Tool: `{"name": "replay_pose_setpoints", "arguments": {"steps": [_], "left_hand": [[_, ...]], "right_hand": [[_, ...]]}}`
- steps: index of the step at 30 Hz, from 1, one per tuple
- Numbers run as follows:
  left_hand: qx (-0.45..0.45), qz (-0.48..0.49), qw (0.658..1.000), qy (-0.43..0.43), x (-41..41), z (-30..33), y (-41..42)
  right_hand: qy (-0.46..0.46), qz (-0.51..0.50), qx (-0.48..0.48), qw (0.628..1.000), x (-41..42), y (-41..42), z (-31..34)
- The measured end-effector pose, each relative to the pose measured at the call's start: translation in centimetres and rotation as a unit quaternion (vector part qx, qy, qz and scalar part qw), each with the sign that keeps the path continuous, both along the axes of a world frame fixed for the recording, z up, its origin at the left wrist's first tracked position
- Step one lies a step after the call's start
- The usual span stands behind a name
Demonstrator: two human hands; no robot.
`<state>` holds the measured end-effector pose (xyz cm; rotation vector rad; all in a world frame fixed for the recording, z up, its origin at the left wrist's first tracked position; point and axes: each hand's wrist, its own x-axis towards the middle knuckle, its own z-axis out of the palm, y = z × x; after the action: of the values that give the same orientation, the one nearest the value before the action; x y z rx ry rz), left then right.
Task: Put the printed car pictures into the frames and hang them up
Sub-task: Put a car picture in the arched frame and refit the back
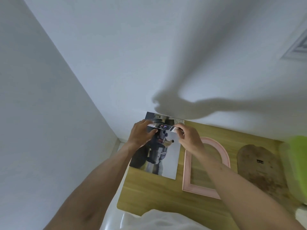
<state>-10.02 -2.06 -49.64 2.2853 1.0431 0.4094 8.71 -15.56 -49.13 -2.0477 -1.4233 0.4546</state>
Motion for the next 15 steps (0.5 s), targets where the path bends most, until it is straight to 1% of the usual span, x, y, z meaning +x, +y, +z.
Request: {"name": "replay_pose_setpoints", "arguments": {"steps": [3,6,8,11,13,15], "left_hand": [[-0.066,0.072,0.994,-0.057,0.5,2.0,0.1],[-0.135,0.094,0.980,-0.110,1.3,3.5,-0.4],[-0.172,0.095,0.971,-0.137,2.0,4.2,-1.0],[-0.251,0.099,0.945,-0.184,3.1,5.0,-2.4],[-0.304,0.090,0.927,-0.200,3.6,5.2,-3.7],[-0.333,0.067,0.920,-0.196,4.1,5.5,-5.0]], "right_hand": [[0.105,-0.082,0.036,0.990,1.4,-1.0,2.1],[0.216,-0.126,0.065,0.966,2.8,-2.6,4.3],[0.236,-0.130,0.076,0.960,3.7,-3.9,5.1],[0.263,-0.146,0.090,0.949,4.6,-5.9,5.7],[0.298,-0.179,0.106,0.932,4.9,-7.3,5.9],[0.338,-0.220,0.115,0.908,5.1,-8.6,6.0]]}}
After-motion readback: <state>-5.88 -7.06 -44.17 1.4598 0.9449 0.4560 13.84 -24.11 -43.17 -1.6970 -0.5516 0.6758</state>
